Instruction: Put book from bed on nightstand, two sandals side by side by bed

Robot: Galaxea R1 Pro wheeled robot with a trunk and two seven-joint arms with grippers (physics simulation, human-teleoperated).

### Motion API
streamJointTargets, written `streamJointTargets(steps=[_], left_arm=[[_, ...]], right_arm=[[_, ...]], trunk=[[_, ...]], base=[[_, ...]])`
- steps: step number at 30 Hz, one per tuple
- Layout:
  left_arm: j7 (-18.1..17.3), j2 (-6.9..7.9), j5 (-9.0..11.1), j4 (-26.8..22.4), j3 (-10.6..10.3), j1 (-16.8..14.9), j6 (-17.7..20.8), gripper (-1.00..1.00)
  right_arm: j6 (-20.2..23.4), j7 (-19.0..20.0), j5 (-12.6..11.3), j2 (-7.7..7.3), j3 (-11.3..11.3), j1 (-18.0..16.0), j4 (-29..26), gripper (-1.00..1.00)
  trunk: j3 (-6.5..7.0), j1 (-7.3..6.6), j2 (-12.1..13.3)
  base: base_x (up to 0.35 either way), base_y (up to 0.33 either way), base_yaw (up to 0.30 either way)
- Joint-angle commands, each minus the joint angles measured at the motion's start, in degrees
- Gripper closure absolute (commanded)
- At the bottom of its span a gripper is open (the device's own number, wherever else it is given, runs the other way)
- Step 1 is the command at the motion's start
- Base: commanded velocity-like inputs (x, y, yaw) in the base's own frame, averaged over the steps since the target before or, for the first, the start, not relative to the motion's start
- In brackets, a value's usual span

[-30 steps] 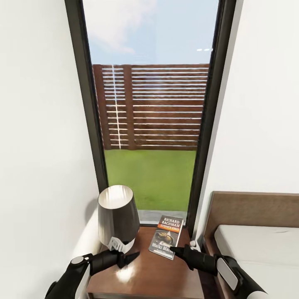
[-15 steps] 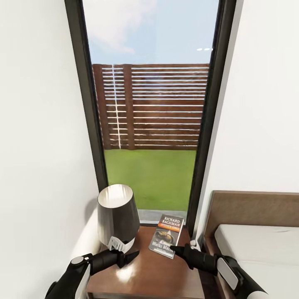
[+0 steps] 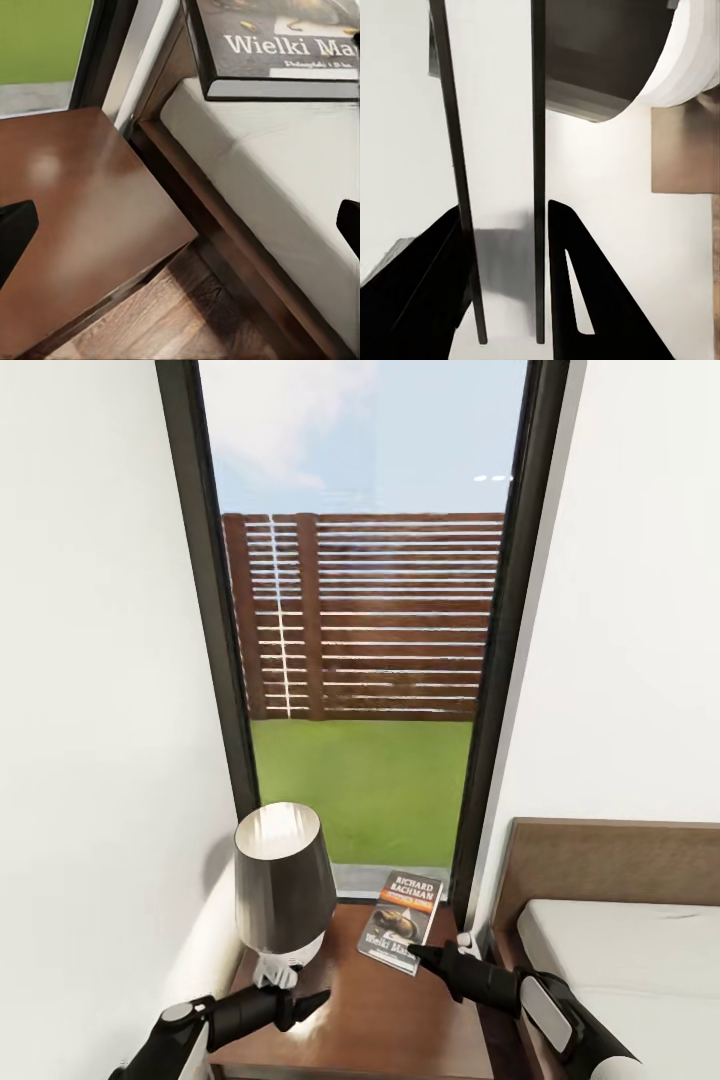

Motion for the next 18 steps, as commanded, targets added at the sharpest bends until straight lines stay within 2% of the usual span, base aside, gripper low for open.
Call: streamJointTargets(steps=[1, 7, 18], left_arm=[[-0.42, -0.10, -0.51, -0.08, 0.46, 0.28, 0.18, -1.00], [-0.43, -0.11, -0.50, -0.08, 0.54, 2.23, 0.18, -1.00], [-0.43, -0.09, -0.49, -0.08, 0.55, 2.83, 0.95, -1.00]], right_arm=[[0.27, -0.10, -0.47, -0.07, 0.28, -0.05, -0.04, 1.00], [0.27, -0.22, -0.44, -0.07, 0.28, -0.05, -0.07, 1.00], [0.27, -0.23, -0.44, -0.05, 0.29, -0.05, -0.07, 1.00]], trunk=[[-0.08, 0.01, -0.07], [-0.08, 0.01, -0.07], [-2.06, 2.43, -4.48]], base=[[0.000, 0.000, 0.000], [0.000, 0.000, 0.000], [0.000, 0.000, 0.000]])
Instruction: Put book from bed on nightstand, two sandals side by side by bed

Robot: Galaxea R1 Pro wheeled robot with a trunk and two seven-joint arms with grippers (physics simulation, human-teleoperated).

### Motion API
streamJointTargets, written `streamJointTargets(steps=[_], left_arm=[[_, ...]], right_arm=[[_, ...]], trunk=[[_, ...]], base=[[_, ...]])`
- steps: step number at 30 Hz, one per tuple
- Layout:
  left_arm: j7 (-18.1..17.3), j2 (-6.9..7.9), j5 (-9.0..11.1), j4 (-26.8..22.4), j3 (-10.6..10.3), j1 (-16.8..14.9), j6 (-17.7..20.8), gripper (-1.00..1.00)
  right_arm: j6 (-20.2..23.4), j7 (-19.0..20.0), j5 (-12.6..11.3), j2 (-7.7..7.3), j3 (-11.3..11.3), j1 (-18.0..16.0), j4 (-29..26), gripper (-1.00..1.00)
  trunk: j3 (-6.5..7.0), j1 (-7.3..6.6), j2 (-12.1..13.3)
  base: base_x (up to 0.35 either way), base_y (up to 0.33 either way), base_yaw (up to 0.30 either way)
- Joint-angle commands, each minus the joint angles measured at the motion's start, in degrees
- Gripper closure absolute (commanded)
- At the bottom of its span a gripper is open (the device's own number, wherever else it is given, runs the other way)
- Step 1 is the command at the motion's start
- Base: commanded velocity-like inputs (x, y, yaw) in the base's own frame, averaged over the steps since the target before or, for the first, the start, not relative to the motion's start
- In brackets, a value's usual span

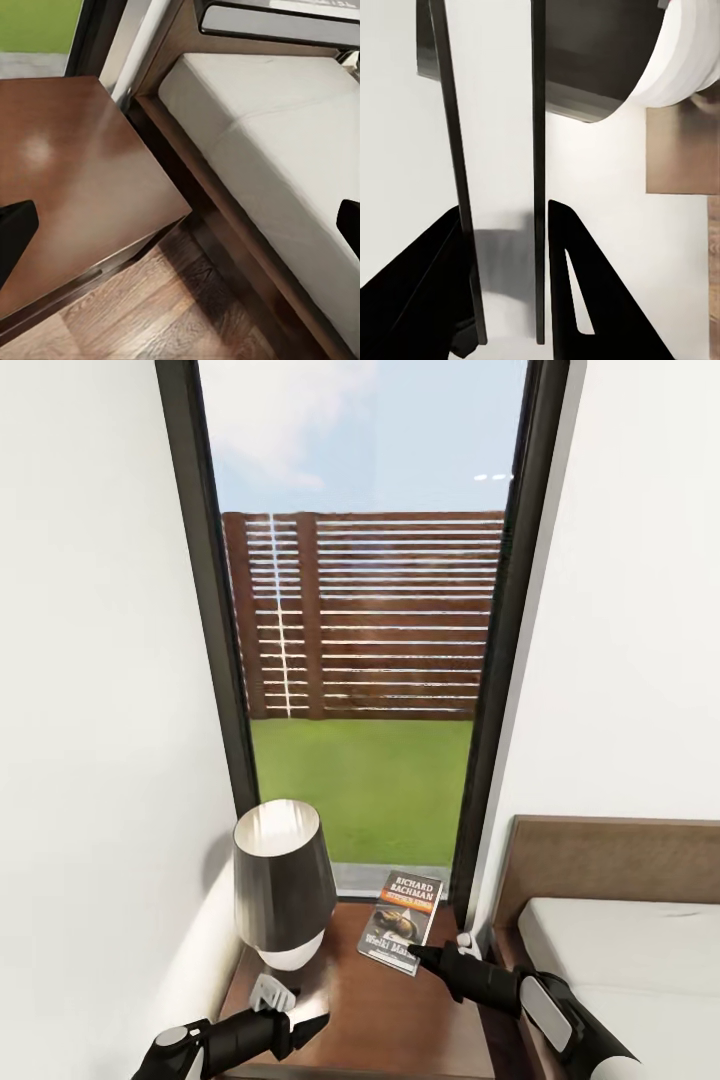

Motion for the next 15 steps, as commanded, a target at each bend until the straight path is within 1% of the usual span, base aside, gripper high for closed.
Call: streamJointTargets(steps=[1, 6, 12, 14, 15], left_arm=[[-0.44, -0.10, -0.49, -0.08, 0.46, -0.05, 0.27, -1.00], [-0.50, -0.14, -0.49, -0.08, 0.46, -0.05, 0.28, -1.00], [-0.69, -0.16, -0.56, -0.68, 0.53, -0.05, 0.28, -1.00], [-0.86, -0.13, -0.55, -1.74, 0.54, -0.05, 0.29, -1.00], [-1.28, -0.14, -0.53, -3.24, 0.54, -0.05, 0.42, -1.00]], right_arm=[[0.28, -0.01, -0.51, -0.07, 0.27, -0.05, -0.02, 1.00], [0.28, -0.01, -0.51, -0.07, 0.27, -0.05, -0.02, 1.00], [0.28, -0.03, -0.51, 0.00, 0.27, -0.05, 0.04, 1.00], [0.28, -0.07, -0.51, 0.09, 0.27, -0.05, 0.06, 1.00], [0.28, -0.08, -0.51, 0.14, 0.27, -0.05, 0.08, 1.00]], trunk=[[-0.27, 0.24, -0.48], [-1.16, 1.33, -2.48], [-1.16, 1.33, -2.48], [-1.16, 1.33, -2.48], [-1.16, 1.33, -2.48]], base=[[0.000, 0.000, 0.000], [0.000, 0.000, 0.000], [0.000, 0.000, 0.000], [0.000, 0.000, 0.000], [0.000, 0.000, 0.000]])
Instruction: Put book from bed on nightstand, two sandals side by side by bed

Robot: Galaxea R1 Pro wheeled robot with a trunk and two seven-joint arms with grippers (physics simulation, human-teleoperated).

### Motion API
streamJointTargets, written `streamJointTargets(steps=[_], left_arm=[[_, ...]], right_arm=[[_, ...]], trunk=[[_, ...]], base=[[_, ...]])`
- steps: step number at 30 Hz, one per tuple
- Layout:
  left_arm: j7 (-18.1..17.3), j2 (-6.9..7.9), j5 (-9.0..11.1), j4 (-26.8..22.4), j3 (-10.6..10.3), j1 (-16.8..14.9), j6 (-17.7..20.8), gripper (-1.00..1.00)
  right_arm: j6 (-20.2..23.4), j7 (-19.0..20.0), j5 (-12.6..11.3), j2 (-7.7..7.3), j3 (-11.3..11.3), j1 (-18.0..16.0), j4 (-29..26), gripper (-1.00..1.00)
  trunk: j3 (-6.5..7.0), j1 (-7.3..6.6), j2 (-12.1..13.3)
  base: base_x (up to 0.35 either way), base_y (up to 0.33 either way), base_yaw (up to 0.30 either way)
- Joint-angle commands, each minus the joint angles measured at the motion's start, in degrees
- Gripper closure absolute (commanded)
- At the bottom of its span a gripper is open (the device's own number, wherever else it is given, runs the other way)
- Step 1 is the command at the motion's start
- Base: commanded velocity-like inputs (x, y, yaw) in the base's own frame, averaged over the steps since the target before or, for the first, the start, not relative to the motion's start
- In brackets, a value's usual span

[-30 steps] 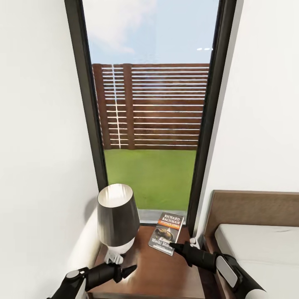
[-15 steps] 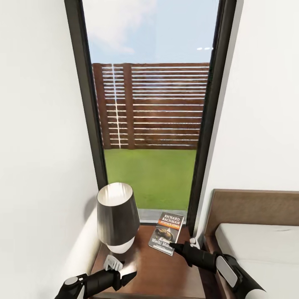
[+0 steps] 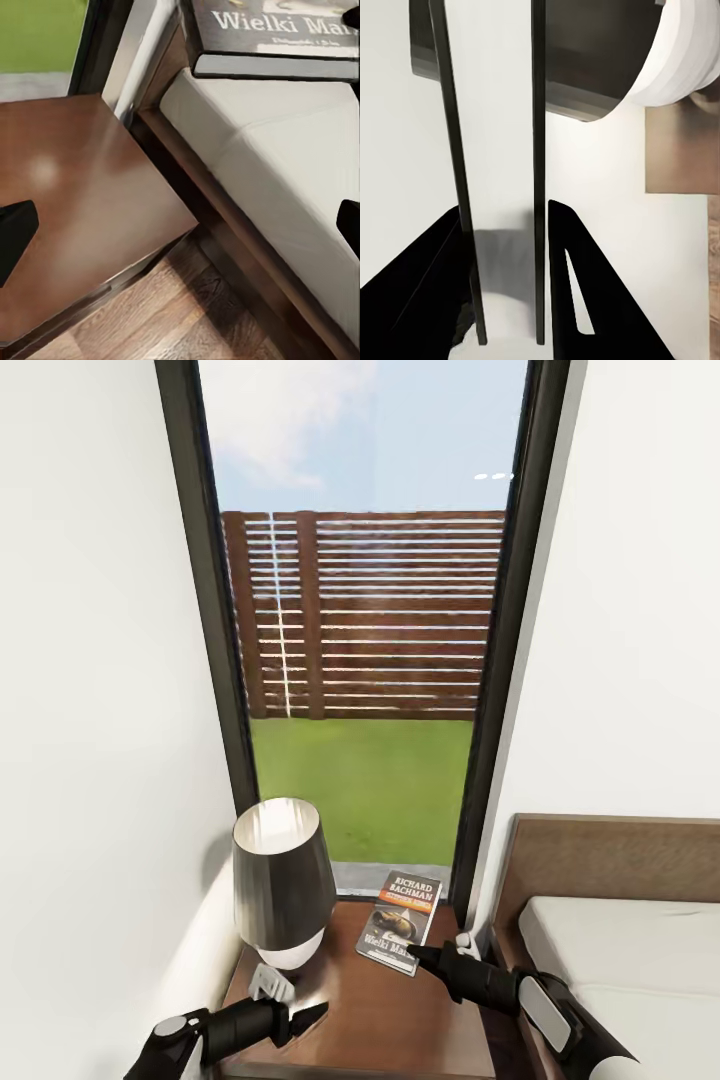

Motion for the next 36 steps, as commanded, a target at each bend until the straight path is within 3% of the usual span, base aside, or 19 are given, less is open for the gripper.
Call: streamJointTargets(steps=[1, 5, 10, 36], left_arm=[[-1.21, -0.12, -0.48, -2.00, 0.40, -0.04, 0.67, -1.00], [-7.11, -0.20, -0.33, -11.15, 0.41, -0.04, 6.08, -1.00], [-9.28, -0.24, -0.28, -17.43, 0.31, -0.04, 10.58, -1.00], [-9.51, -0.49, -0.28, -18.32, 0.15, -0.04, 11.33, -1.00]], right_arm=[[0.25, -0.03, -0.44, -0.05, 0.27, -0.05, 0.03, 1.00], [0.22, -0.04, -0.44, 0.05, 0.27, -0.05, 0.18, 1.00], [0.17, -0.12, -0.44, 0.06, 0.27, -0.05, 0.23, 1.00], [0.16, -0.13, -0.44, 0.07, 0.27, -0.05, 0.50, 1.00]], trunk=[[-0.08, 0.01, -0.06], [-0.08, 0.01, -0.06], [-0.44, 0.45, -0.86], [-5.11, 6.16, -11.29]], base=[[0.000, 0.000, 0.000], [0.000, 0.000, 0.000], [0.000, 0.000, 0.000], [0.000, 0.000, 0.000]])
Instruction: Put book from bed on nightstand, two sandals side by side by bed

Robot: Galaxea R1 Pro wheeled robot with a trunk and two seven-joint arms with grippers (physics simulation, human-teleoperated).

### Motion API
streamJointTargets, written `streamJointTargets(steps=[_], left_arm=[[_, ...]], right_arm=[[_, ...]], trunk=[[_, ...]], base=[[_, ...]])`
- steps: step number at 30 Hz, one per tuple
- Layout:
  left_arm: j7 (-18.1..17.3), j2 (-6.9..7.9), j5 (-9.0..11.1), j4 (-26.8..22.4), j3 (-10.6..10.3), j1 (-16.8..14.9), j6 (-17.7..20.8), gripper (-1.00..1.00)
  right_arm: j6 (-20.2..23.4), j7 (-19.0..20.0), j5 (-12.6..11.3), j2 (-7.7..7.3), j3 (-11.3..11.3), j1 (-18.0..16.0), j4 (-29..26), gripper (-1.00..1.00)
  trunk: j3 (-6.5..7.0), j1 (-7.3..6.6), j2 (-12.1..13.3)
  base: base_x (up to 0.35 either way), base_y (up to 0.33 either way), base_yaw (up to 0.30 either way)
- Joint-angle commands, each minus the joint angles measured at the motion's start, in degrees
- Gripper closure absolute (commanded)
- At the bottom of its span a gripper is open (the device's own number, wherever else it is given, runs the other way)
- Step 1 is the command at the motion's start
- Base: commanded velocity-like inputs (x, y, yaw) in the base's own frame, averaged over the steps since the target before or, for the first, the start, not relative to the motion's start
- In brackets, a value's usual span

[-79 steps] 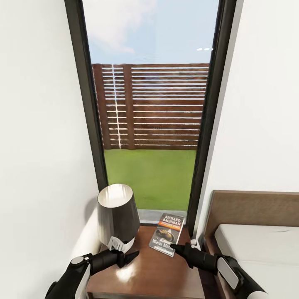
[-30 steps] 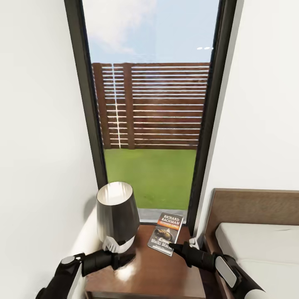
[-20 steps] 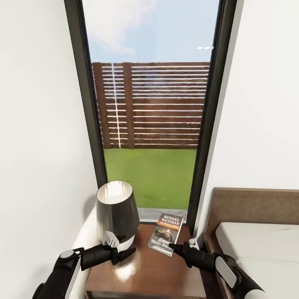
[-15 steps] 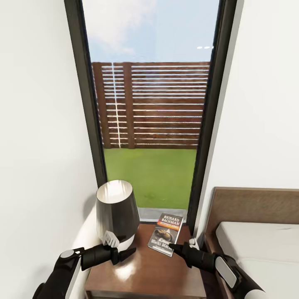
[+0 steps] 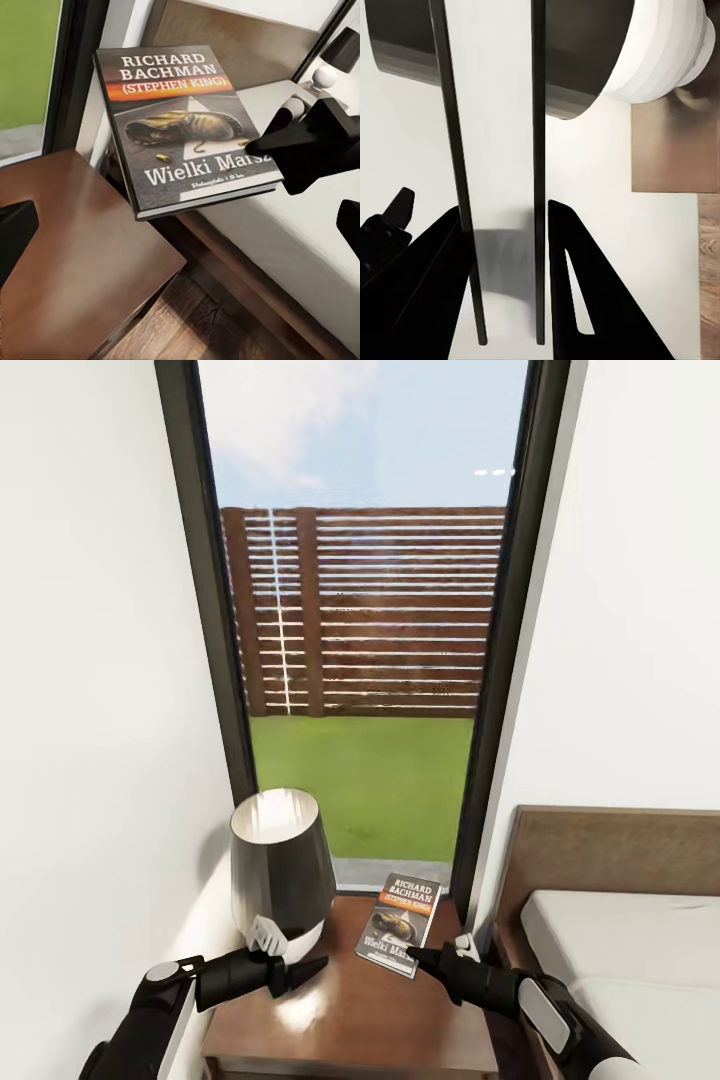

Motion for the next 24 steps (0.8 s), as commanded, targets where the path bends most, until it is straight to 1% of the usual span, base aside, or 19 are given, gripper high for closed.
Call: streamJointTargets(steps=[1, 24], left_arm=[[-0.44, -0.10, -0.37, -0.09, 0.26, -0.05, 0.61, -1.00], [-0.43, -0.11, -0.37, -0.01, 0.25, -0.05, 0.66, -1.00]], right_arm=[[0.30, -0.01, -0.53, -0.06, 0.27, -0.05, -0.02, 1.00], [0.30, -0.01, -0.53, -0.06, 0.27, -0.05, -0.01, 1.00]], trunk=[[-0.26, 0.23, -0.46], [-4.39, 5.28, -9.69]], base=[[0.000, 0.000, 0.000], [0.000, 0.000, 0.000]])
